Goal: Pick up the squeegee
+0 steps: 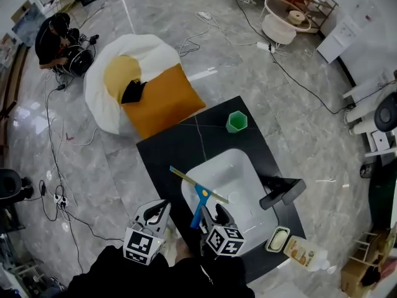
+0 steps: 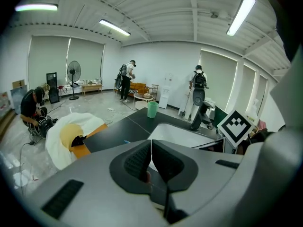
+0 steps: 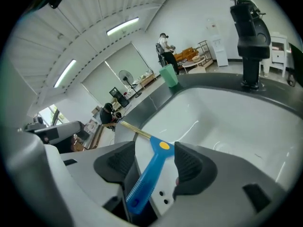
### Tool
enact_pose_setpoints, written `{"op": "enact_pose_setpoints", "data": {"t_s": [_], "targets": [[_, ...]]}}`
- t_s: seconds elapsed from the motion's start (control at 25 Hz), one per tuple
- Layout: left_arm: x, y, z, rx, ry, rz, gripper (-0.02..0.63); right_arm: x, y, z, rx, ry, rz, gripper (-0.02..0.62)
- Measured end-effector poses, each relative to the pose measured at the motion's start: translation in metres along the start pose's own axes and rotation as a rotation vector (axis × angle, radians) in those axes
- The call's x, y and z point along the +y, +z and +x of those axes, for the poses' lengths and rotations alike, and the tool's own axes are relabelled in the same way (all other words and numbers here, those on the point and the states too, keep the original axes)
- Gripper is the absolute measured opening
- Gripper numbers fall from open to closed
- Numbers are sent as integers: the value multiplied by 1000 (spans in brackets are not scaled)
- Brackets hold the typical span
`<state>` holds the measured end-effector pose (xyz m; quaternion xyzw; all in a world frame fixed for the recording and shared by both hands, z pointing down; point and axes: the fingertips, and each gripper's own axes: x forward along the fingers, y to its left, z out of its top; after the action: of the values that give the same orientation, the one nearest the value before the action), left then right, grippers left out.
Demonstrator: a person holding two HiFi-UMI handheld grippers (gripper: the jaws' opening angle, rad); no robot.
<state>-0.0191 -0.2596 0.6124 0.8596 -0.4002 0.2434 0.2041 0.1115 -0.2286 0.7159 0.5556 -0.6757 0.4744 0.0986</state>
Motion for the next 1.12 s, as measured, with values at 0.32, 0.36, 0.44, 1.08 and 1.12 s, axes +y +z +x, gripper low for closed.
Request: {"op": "enact_pose_setpoints", "data": {"t_s": [0.32,0.36,0.44,1.08,1.12], "targets": [[15,-8,10,19,37,-26,25,-11,-20,30,102,-10,8,293],[17,-10,12,22,41,-29,25,-14,-23,33,117,-13,9,293],[19,-14,15,30,46,-29,25,-17,-29,39,144,-17,17,293],[21,-26,39,75,44,-68,25,-15,-42,65,239,83,108,281],[21,-27,39,77,46,-70,25,-16,-42,66,242,83,112,281]]}}
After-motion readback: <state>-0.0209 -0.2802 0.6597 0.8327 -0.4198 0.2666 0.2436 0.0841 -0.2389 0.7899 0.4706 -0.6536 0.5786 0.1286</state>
